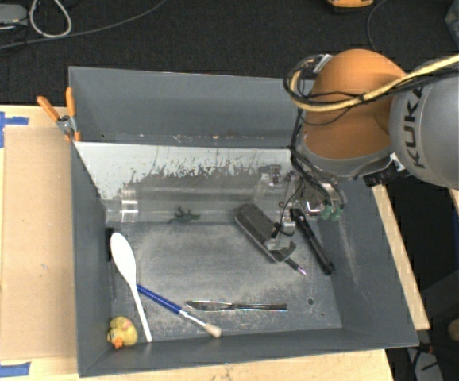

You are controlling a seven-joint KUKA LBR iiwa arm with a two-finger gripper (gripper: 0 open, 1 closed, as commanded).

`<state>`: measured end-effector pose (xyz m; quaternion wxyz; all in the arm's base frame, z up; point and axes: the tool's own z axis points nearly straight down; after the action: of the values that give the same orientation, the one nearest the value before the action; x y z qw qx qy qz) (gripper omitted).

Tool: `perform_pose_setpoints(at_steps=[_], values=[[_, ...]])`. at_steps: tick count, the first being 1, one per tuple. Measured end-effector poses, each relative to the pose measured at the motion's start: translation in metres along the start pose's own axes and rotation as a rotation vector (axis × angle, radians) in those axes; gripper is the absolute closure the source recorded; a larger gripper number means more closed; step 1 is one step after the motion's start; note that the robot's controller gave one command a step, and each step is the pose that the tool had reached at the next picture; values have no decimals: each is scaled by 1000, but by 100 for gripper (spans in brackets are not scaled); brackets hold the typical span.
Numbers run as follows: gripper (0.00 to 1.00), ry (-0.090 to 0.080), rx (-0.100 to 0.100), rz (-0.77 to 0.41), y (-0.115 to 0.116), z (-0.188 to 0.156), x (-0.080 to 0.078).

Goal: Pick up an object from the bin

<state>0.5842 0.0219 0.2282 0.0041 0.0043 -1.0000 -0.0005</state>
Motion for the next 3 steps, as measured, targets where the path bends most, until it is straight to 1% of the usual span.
perform_pose_setpoints(at_steps=[1, 2, 3], values=[[0, -8, 0, 0, 0, -4, -1], [0, -8, 0, -46, 13, 77, 40], [0, -11, 2, -243, 18, 80, 70]])
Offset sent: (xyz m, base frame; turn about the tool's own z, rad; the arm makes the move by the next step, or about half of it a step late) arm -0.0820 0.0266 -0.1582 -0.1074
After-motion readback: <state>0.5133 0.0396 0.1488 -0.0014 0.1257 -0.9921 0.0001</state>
